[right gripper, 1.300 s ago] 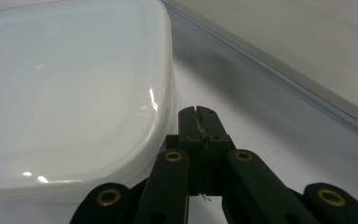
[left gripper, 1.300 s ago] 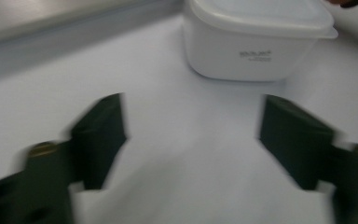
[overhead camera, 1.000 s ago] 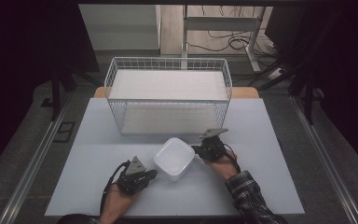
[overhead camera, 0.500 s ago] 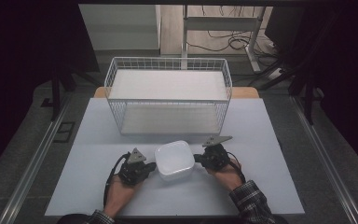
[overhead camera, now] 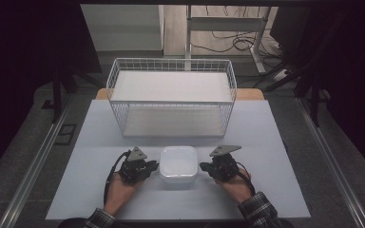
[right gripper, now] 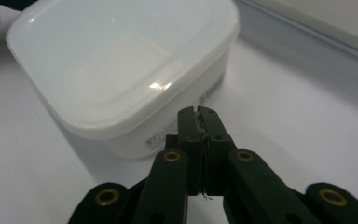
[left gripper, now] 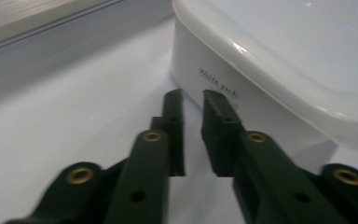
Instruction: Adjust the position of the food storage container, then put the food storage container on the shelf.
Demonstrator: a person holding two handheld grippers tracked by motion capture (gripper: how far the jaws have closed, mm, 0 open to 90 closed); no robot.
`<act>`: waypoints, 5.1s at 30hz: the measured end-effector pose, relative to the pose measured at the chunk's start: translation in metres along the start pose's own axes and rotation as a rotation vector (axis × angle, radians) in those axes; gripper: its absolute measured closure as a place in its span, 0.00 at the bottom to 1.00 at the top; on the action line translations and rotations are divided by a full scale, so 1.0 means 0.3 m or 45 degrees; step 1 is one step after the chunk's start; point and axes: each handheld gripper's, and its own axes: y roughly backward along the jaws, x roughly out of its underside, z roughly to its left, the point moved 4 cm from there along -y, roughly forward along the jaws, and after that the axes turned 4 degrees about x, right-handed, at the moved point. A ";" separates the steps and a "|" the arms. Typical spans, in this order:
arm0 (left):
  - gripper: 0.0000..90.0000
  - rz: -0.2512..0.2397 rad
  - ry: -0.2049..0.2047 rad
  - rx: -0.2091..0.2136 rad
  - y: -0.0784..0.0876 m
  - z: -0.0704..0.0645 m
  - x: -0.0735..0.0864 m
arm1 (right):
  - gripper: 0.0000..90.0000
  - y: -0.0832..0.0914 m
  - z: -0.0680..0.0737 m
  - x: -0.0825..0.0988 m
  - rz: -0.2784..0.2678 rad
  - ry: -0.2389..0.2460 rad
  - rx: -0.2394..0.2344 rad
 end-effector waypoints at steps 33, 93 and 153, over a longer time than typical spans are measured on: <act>0.02 -0.131 -0.083 -0.006 0.125 -0.012 0.111 | 0.05 0.131 -0.015 0.148 -0.094 0.003 0.076; 0.19 -0.034 0.030 0.338 -0.037 -0.043 -0.093 | 0.21 -0.061 0.042 -0.101 0.019 -0.116 -0.195; 0.87 -0.205 0.168 0.082 0.013 0.114 -0.254 | 0.86 -0.047 -0.094 -0.262 -0.235 -0.207 -0.011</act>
